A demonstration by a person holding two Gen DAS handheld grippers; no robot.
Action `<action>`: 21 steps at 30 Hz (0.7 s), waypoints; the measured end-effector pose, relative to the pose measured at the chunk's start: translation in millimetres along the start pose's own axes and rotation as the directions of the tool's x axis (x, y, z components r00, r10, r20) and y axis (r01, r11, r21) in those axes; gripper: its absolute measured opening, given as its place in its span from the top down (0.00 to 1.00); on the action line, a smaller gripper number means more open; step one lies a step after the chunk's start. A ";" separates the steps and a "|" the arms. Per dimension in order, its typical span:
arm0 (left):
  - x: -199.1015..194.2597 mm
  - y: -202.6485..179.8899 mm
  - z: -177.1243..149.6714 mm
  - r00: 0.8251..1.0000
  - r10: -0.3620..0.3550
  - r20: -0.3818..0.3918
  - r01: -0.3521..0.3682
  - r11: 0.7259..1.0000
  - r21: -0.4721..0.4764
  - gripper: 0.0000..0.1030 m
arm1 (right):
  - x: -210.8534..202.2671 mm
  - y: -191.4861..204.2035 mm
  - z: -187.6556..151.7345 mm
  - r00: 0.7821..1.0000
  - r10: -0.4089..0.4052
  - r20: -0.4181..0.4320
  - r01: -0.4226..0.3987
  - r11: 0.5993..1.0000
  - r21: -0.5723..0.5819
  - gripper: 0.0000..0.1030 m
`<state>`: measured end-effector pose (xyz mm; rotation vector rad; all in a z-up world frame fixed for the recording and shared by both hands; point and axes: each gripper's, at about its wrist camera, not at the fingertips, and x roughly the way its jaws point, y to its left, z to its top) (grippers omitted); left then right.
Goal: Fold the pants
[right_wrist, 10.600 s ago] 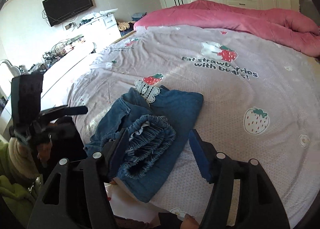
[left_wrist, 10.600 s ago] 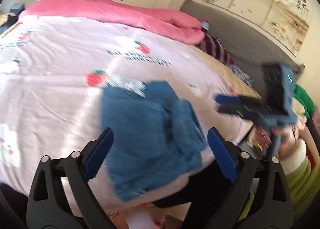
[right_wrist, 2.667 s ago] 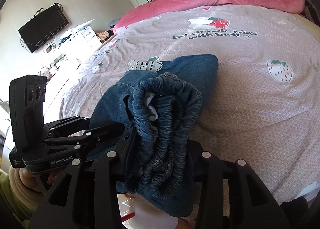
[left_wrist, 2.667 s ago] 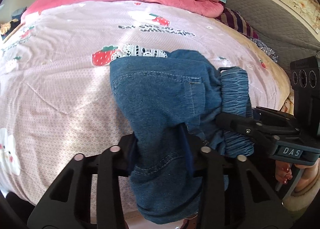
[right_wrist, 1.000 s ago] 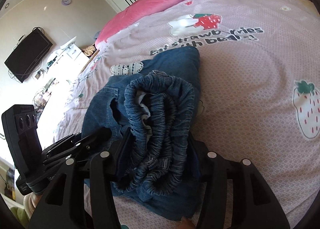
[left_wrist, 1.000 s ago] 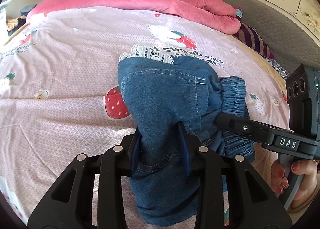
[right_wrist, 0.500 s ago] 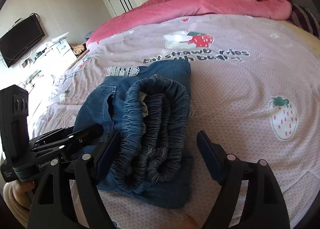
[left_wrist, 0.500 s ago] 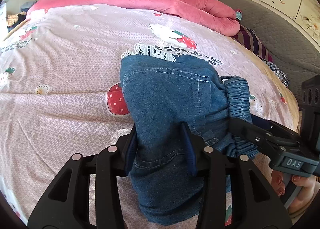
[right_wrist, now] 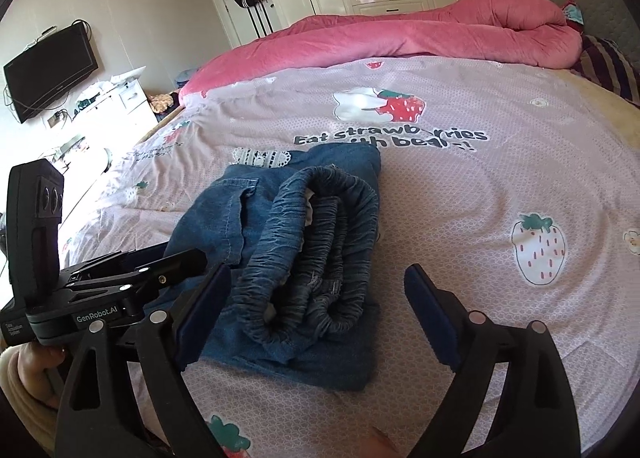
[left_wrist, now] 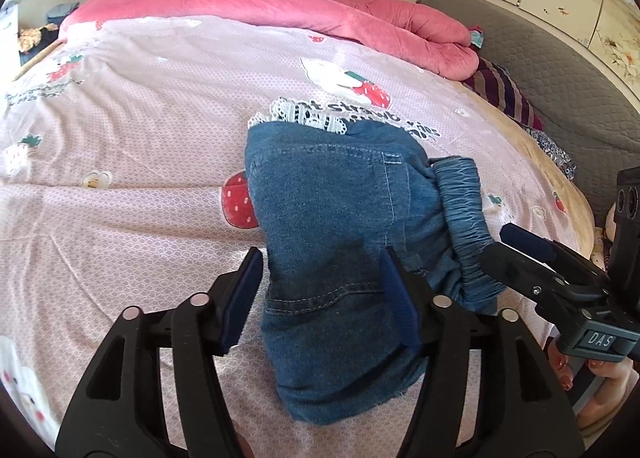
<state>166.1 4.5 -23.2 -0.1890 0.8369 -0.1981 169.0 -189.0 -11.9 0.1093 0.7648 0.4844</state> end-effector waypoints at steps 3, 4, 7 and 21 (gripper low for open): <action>-7.3 1.0 0.3 1.000 0.002 0.013 -0.002 1.000 -0.009 0.44 | -7.4 3.6 -0.8 1.000 0.000 0.011 0.001 1.000 -0.012 0.13; -9.6 1.7 0.2 1.000 0.006 0.018 -0.005 1.000 -0.014 0.42 | -9.6 4.4 -0.9 1.000 -0.002 0.014 0.002 1.000 -0.014 0.12; -19.1 3.5 -1.3 0.999 0.011 0.033 -0.010 1.000 -0.029 0.37 | -18.0 7.6 -2.3 1.000 -0.002 0.025 0.003 1.000 -0.017 0.11; -69.0 -10.1 -14.1 0.995 0.045 0.088 -0.044 0.999 -0.007 0.10 | -62.8 19.3 -3.2 0.996 -0.016 0.093 0.021 0.999 -0.048 0.05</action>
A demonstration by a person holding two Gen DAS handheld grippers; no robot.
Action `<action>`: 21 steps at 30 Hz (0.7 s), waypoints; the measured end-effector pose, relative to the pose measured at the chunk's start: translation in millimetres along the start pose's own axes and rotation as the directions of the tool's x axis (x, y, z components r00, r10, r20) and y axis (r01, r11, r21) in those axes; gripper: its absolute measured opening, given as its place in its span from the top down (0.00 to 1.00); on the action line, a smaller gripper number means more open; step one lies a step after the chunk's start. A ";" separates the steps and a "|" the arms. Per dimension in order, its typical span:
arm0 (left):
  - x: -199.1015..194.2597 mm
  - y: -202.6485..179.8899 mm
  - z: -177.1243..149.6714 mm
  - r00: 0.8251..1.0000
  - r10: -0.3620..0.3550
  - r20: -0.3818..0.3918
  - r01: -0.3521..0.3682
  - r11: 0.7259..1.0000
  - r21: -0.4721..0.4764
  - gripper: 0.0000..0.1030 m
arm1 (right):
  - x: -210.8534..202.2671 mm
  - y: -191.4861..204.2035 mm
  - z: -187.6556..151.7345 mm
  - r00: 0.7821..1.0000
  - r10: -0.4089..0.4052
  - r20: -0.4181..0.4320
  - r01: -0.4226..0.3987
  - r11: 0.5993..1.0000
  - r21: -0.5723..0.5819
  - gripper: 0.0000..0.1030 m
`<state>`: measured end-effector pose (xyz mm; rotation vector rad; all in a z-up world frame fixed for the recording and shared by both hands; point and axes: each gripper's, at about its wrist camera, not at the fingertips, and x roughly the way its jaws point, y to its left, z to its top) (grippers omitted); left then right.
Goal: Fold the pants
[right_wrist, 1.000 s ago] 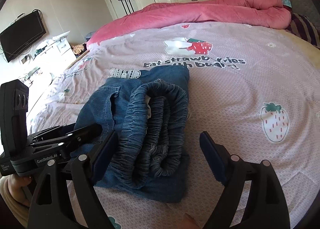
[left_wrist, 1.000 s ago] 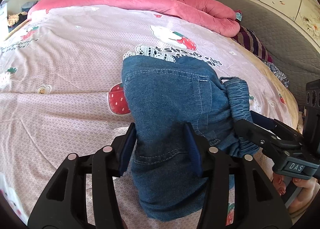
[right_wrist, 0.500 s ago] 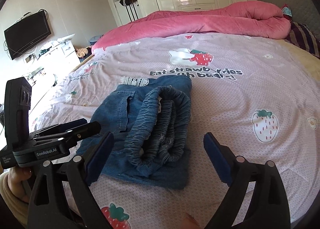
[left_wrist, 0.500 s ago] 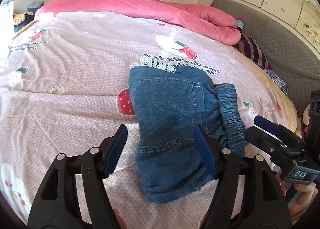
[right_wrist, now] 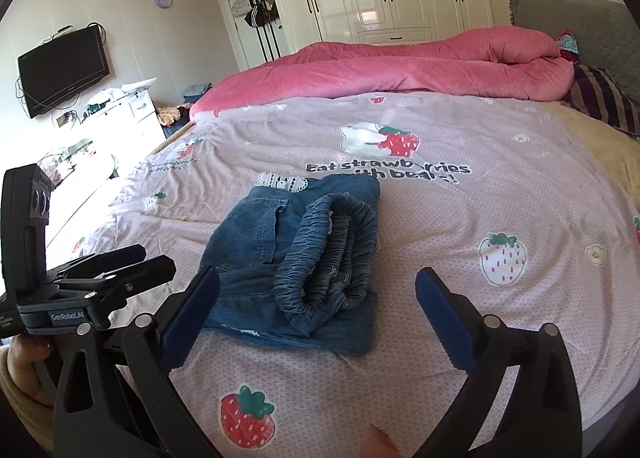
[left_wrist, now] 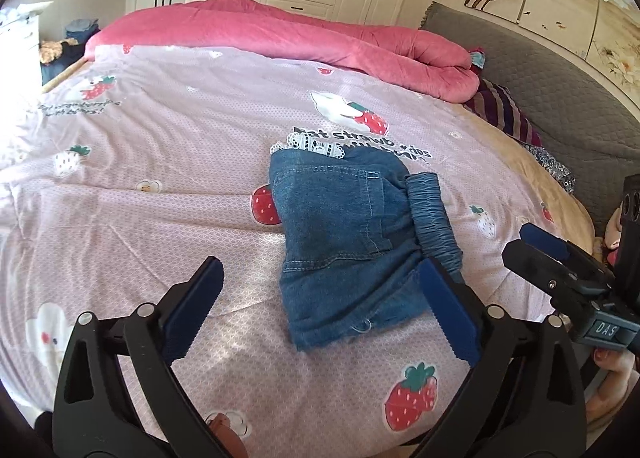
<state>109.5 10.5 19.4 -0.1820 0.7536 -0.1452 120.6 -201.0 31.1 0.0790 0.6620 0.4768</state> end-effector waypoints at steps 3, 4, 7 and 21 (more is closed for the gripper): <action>-11.0 -2.7 -1.9 1.000 0.017 0.021 -0.017 1.000 0.004 0.09 | -10.2 2.8 1.2 1.000 0.006 0.013 -0.006 1.000 -0.010 0.05; -14.5 -3.8 -2.7 0.999 0.022 0.026 -0.022 1.000 0.007 0.09 | -12.6 3.4 1.1 1.000 0.007 0.017 -0.007 1.000 -0.013 0.05; -22.6 -6.7 -6.2 0.998 0.041 0.037 -0.042 0.999 0.014 0.09 | -22.1 5.4 0.5 1.000 0.008 0.030 -0.008 1.000 -0.020 0.05; -58.1 -18.0 -29.4 0.994 0.086 0.073 -0.089 0.995 0.038 0.09 | -59.8 18.4 -11.9 0.999 0.004 0.054 0.000 0.997 -0.073 0.05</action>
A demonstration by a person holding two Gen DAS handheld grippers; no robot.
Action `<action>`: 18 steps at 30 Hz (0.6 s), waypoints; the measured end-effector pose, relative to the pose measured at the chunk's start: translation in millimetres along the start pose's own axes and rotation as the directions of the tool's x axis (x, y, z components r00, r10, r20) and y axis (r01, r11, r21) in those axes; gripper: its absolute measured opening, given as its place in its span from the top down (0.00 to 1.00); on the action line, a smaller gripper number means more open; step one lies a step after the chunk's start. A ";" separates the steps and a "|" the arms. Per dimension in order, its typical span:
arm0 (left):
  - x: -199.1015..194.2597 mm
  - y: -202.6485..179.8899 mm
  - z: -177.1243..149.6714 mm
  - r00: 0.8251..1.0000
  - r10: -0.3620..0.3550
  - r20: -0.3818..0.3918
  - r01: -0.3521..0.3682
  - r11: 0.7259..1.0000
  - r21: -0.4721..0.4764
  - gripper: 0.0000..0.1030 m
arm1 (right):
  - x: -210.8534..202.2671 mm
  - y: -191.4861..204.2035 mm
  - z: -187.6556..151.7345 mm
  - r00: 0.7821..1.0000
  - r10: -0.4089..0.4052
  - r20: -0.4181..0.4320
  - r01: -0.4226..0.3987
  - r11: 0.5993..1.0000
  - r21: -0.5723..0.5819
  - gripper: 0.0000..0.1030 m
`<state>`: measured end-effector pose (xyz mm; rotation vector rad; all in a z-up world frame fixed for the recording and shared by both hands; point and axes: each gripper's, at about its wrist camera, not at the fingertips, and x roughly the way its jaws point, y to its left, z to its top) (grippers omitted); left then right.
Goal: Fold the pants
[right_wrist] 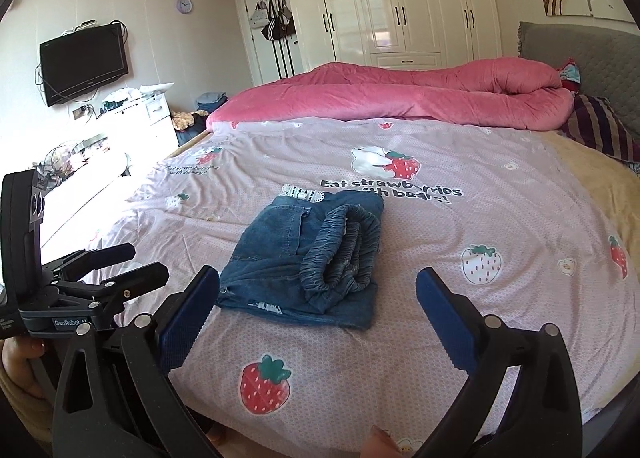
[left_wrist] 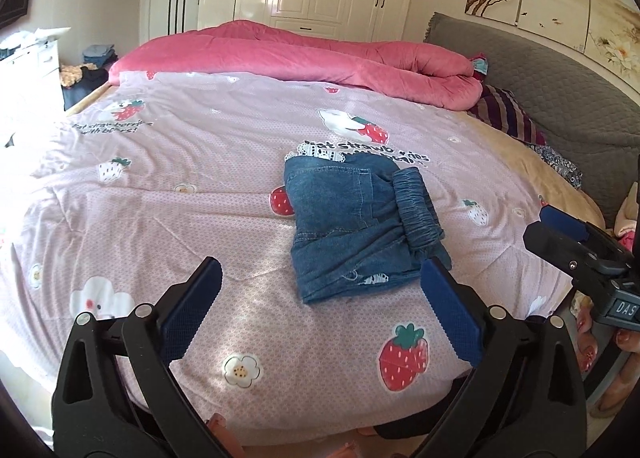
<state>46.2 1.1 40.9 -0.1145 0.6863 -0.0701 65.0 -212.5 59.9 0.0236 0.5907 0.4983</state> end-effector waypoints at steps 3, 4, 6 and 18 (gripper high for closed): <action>-5.1 -2.4 -6.8 1.000 0.012 0.001 -0.012 1.000 0.006 0.09 | -5.9 2.1 -5.8 1.000 -0.005 0.000 0.005 1.000 -0.007 0.05; -6.6 -2.6 -9.5 1.000 0.015 0.002 -0.015 1.000 0.005 0.09 | -7.3 2.5 -7.7 1.000 -0.006 0.000 0.006 1.000 -0.010 0.05; -9.1 -3.6 -16.2 1.000 0.019 0.002 -0.019 1.000 0.002 0.09 | -9.7 4.9 -11.5 1.000 -0.020 0.000 0.020 1.000 -0.019 0.05; -13.4 -6.5 -41.7 0.999 0.044 -0.016 -0.044 0.999 -0.002 0.09 | -15.8 8.2 -33.6 0.999 -0.035 -0.014 0.035 0.999 -0.016 0.05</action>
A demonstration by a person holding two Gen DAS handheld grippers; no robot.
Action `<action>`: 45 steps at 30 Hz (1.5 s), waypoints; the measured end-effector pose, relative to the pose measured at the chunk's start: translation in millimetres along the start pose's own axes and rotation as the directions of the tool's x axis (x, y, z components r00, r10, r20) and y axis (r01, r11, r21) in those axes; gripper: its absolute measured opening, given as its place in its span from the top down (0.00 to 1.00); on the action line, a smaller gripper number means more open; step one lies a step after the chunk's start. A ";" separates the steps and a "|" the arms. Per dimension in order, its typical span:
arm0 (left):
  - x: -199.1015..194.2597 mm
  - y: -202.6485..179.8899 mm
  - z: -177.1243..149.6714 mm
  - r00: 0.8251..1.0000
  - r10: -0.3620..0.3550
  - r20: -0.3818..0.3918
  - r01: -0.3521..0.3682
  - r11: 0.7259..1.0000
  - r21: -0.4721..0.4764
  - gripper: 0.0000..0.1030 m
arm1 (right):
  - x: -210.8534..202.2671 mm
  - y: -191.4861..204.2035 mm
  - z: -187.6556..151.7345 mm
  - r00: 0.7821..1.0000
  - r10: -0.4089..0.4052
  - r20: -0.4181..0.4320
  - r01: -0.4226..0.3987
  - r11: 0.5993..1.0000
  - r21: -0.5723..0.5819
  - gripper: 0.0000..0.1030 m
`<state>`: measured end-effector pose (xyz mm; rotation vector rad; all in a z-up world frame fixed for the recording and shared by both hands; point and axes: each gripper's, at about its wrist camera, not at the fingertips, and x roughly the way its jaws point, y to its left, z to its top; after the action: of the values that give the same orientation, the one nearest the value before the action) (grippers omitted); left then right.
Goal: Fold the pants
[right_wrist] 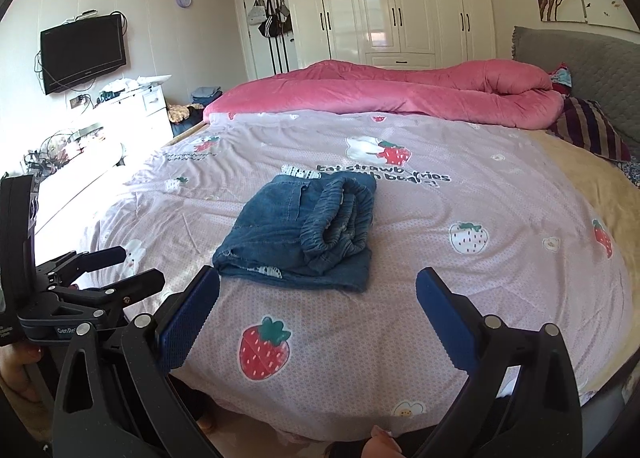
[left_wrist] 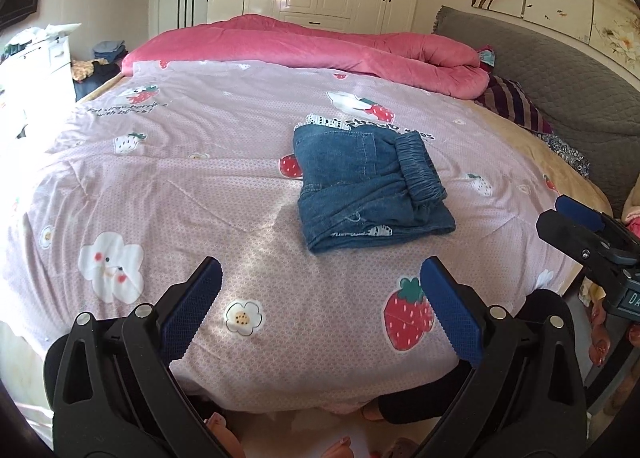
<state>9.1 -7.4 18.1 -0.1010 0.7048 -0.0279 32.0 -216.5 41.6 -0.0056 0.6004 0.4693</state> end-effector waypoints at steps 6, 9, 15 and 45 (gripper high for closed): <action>-1.0 -1.3 -16.2 1.000 0.004 -0.020 -0.004 1.000 0.004 0.09 | 0.5 1.0 -12.0 1.000 -0.012 -0.016 0.012 1.000 -0.016 0.05; -1.1 -3.0 -26.7 1.000 -0.003 -0.027 0.003 1.000 -0.014 0.09 | 1.8 1.4 -19.7 0.999 -0.019 -0.027 0.018 1.000 -0.019 0.05; 2.3 -6.0 -42.3 0.999 -0.014 -0.047 0.012 0.999 -0.038 0.09 | 4.8 0.0 -34.0 0.998 -0.046 -0.044 0.045 0.998 -0.034 0.05; 9.5 -4.6 -48.3 0.999 0.014 -0.050 -0.016 0.999 -0.032 0.09 | 19.9 -11.0 -56.4 0.995 -0.046 -0.093 0.048 0.999 0.018 0.05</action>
<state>-15.0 -16.6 -24.1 -0.1268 0.7555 -0.0046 20.5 -225.7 -17.4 -0.0223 0.6945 0.4190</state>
